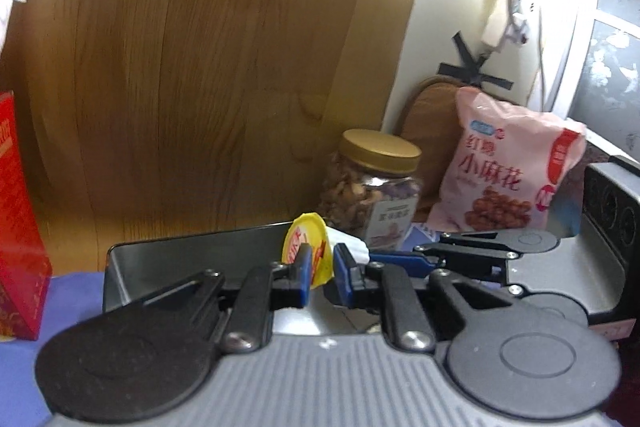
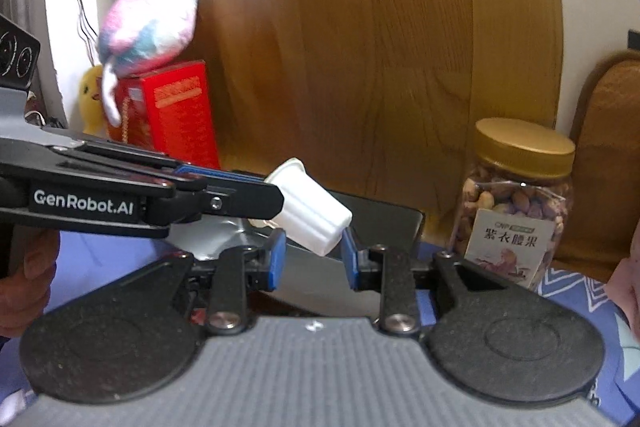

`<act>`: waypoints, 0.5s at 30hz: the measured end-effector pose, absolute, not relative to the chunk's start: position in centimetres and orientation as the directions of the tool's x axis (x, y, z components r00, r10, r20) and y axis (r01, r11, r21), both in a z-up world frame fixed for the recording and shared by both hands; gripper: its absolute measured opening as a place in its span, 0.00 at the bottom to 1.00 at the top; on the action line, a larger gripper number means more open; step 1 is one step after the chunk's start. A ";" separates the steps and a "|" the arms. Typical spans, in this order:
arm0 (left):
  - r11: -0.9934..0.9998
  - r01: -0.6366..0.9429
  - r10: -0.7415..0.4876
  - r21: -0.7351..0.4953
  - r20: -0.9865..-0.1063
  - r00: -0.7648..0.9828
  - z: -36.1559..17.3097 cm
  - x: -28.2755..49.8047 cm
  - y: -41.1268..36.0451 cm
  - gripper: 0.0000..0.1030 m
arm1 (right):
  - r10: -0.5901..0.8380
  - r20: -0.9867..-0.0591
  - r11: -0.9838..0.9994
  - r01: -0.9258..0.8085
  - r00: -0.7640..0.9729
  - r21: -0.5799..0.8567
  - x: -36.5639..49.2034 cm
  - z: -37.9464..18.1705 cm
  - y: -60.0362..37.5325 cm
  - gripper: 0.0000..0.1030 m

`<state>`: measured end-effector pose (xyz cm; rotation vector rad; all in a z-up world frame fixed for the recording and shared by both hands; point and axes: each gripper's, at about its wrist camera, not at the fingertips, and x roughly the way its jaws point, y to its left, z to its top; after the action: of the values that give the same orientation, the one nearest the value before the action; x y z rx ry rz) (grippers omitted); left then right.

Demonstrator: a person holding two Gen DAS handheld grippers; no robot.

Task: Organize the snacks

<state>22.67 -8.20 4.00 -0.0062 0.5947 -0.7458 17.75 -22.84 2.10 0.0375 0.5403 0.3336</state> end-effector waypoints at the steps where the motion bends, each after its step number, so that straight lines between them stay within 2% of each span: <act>1: 0.746 0.630 -0.636 -0.215 -0.511 0.578 3.6 23.0 -8.2 0.13 | 0.320 -0.507 0.946 -0.302 0.800 0.119 18.3 1.9 -22.9 0.32; 4: 0.772 0.597 -0.605 -0.217 -0.537 0.588 2.4 24.1 -8.2 0.13 | 0.314 -0.532 0.946 -0.305 0.786 0.108 19.4 1.3 -22.5 0.33; 8: 0.827 0.535 -0.532 -0.174 -0.552 0.642 1.7 24.2 -7.6 0.19 | 0.302 -0.538 0.949 -0.303 0.787 0.088 19.6 1.5 -22.1 0.33; 15: 0.889 0.449 -0.418 -0.090 -0.562 0.714 2.6 20.7 -6.0 0.19 | 0.326 -0.480 0.945 -0.263 0.814 0.195 15.2 2.9 -24.0 0.33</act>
<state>20.68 -6.04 2.60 0.0545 0.6095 -0.4806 15.22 -24.04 2.94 0.1218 0.5336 0.3149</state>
